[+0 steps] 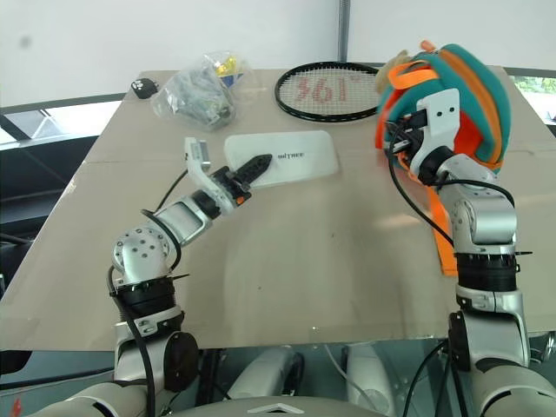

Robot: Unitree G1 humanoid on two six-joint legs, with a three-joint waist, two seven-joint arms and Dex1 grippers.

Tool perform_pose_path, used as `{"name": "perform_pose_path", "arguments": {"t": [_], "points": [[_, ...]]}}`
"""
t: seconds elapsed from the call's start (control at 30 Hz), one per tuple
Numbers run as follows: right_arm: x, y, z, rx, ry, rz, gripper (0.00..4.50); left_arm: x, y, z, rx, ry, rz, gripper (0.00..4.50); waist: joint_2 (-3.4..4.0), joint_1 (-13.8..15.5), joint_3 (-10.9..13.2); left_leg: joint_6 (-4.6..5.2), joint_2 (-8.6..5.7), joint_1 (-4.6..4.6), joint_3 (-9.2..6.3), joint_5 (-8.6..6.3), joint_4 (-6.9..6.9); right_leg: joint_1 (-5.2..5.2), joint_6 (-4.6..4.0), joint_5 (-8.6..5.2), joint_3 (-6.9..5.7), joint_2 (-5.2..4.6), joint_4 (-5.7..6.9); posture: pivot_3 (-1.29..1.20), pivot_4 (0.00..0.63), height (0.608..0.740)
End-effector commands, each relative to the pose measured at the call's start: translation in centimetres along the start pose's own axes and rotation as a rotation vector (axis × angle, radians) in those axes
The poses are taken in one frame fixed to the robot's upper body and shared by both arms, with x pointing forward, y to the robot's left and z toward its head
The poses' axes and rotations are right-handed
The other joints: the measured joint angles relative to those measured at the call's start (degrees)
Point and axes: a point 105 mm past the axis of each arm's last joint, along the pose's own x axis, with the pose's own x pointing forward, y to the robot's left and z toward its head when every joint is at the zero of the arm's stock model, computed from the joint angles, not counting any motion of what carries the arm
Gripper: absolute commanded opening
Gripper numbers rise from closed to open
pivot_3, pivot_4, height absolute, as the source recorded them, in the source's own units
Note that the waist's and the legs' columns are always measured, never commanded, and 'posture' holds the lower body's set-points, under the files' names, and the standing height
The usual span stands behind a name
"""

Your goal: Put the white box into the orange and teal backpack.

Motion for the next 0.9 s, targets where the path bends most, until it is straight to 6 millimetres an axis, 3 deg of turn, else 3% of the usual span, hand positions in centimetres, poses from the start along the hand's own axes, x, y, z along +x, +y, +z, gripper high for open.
{"name": "perform_pose_path", "arguments": {"t": [0.03, 0.23, 0.33, 0.47, 0.57, 0.67, 0.9], "points": [[-1.6, 5.3, 3.3, 0.046, -0.097, 0.300, 0.04, -0.1, -1.0, 4.3, 0.051, -0.177, -0.038, 1.12, -0.01, 0.01, 0.00, 0.00, 0.00, -0.01, -0.04, 0.00, 0.01, 0.00, 0.00, 0.00, -0.02, 0.01, -0.01, 0.00, 0.150, 0.739], [-5.1, 9.1, 6.2, 0.156, -0.136, 0.573, 0.04, -1.0, -0.8, 8.2, 0.081, -0.319, -0.038, 1.12, -0.02, 0.05, 0.01, 0.00, 0.00, -0.01, -0.04, 0.00, 0.00, 0.00, 0.00, 0.00, -0.01, 0.00, -0.01, 0.00, 0.150, 0.739], [-7.0, 9.1, 7.3, 0.184, -0.135, 0.618, 0.04, -2.5, -2.1, 9.6, 0.183, -0.362, -0.109, 1.12, -0.04, 0.29, 0.03, 0.00, -0.01, -0.04, -0.07, 0.00, -0.02, 0.00, 0.00, 0.00, -0.04, -0.01, -0.06, 0.00, 0.150, 0.739], [-8.3, 7.9, 6.4, 0.156, -0.044, 0.563, 0.04, -4.6, -3.4, 10.2, 0.279, -0.338, -0.216, 1.12, -0.04, 0.42, 0.03, 0.00, -0.01, -0.09, -0.13, -0.01, -0.02, 0.01, 0.00, 0.00, -0.14, -0.03, -0.13, 0.00, 0.150, 0.739], [-8.3, 5.3, 4.3, 0.081, 0.054, 0.411, 0.04, -6.5, -5.4, 9.8, 0.440, -0.264, -0.338, 1.12, -0.04, 0.33, 0.03, 0.00, -0.01, -0.09, -0.14, -0.01, -0.01, 0.01, 0.00, 0.00, -0.14, -0.03, -0.10, 0.00, 0.150, 0.739], [-8.3, 3.9, 3.7, 0.056, 0.061, 0.360, 0.04, -7.5, -6.8, 8.7, 0.579, -0.167, -0.414, 1.12, -0.03, 0.40, 0.03, 0.00, -0.01, -0.06, -0.09, -0.01, 0.00, 0.02, 0.00, 0.00, -0.09, -0.03, -0.07, 0.00, 0.150, 0.739], [-9.9, 4.8, 3.3, 0.104, 0.091, 0.492, 0.04, -6.5, -8.2, 6.8, 0.836, -0.085, -0.481, 1.12, -0.03, 1.34, 0.04, 0.01, -0.01, 0.00, -0.09, -0.01, 0.01, 0.10, 0.00, 0.00, -0.10, -0.05, -0.09, 0.00, 0.150, 0.739]]}}
